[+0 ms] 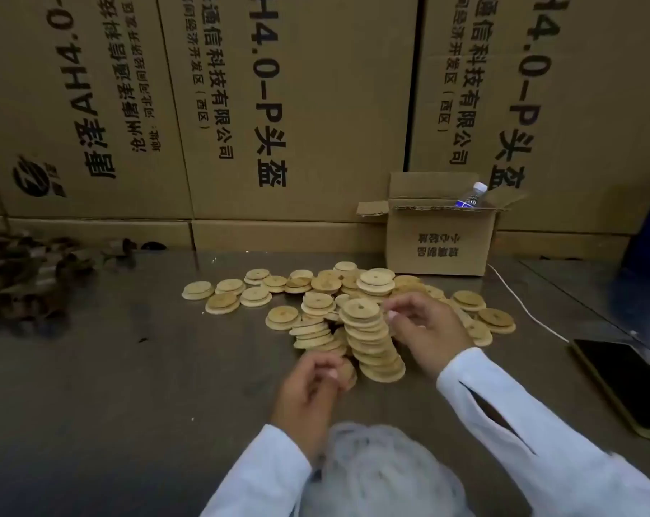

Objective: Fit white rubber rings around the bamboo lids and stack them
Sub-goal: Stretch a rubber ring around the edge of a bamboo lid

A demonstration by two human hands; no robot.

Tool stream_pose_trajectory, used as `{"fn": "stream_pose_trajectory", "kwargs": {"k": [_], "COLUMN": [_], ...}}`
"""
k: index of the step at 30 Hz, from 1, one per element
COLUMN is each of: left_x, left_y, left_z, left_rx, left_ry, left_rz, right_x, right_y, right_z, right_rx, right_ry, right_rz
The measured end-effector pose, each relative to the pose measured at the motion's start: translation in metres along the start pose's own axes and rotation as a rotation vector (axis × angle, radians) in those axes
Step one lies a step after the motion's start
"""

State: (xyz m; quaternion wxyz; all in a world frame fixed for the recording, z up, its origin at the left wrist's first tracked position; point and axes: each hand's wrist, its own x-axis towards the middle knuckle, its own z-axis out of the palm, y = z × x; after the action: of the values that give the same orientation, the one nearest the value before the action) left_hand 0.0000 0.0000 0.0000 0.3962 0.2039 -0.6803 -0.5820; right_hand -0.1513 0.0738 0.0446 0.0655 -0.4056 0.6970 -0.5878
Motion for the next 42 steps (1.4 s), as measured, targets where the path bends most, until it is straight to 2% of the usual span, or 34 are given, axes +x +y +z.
{"fn": "stream_pose_trajectory", "kwargs": {"k": [3, 6, 11, 18, 25, 29, 34, 38, 42], "left_x": [0.005, 0.007, 0.011, 0.008, 0.008, 0.008, 0.009, 0.009, 0.006], "left_y": [-0.022, -0.034, -0.036, -0.031, -0.03, -0.031, -0.029, -0.022, -0.013], "left_z": [-0.004, -0.002, 0.001, 0.002, 0.002, 0.001, 0.001, 0.001, 0.002], "left_rx": [-0.001, 0.013, 0.001, -0.005, -0.01, 0.006, -0.01, -0.016, -0.113], "left_ry": [-0.001, -0.074, -0.096, -0.056, -0.029, -0.042, -0.014, 0.04, 0.009], "left_rz": [-0.044, -0.117, -0.134, -0.136, -0.148, -0.141, -0.136, -0.075, -0.033], "right_x": [0.029, 0.047, 0.049, 0.039, 0.021, 0.011, 0.002, -0.014, -0.045], "right_y": [0.016, 0.03, 0.043, 0.046, 0.049, 0.051, 0.047, 0.026, 0.001], "right_z": [0.014, 0.032, 0.045, 0.039, 0.038, 0.037, 0.038, 0.034, 0.028], "right_rx": [-0.218, -0.462, -0.647, -0.449, -0.074, -0.097, -0.094, 0.017, 0.164], "right_ry": [0.044, 0.061, 0.103, 0.106, 0.067, 0.08, 0.086, 0.001, -0.068], "right_rz": [0.115, 0.23, 0.249, 0.147, 0.059, -0.052, 0.0, 0.024, 0.018]}}
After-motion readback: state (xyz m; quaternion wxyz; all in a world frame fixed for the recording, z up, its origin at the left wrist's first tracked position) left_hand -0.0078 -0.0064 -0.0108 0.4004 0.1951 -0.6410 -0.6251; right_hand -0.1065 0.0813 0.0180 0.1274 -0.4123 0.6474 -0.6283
